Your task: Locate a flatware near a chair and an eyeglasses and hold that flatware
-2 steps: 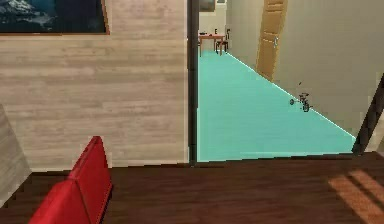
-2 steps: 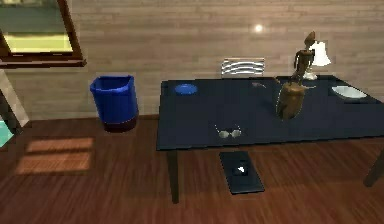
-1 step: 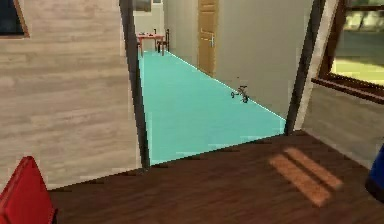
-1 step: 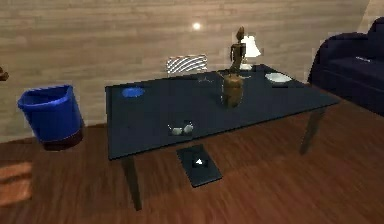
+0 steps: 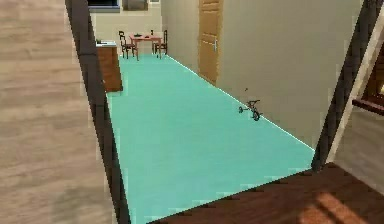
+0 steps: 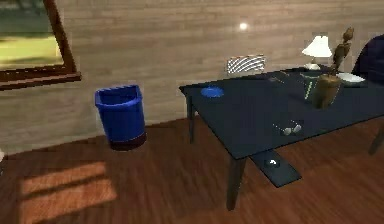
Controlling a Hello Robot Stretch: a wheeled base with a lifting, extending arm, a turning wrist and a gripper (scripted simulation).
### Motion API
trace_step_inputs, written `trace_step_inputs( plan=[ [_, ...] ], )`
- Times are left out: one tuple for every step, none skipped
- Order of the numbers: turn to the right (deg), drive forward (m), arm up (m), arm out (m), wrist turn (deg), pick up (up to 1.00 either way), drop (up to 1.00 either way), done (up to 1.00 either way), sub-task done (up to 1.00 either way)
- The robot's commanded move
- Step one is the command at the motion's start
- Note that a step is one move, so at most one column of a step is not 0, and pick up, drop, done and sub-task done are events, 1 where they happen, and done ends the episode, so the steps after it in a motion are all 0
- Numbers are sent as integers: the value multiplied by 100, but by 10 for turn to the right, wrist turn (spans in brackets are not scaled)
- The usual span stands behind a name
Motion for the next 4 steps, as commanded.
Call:
trace_step_inputs(
  plan=[
    [450, 0, 0, 0, 0, 0, 0, 0, 0],
    [150, 0, 0, 0, 0, 0, 0, 0, 0],
    [0, 60, 0, 0, 0, 0, 0, 0, 0],
    [390, 0, 0, 0, 0, 0, 0, 0, 0]
  ],
)
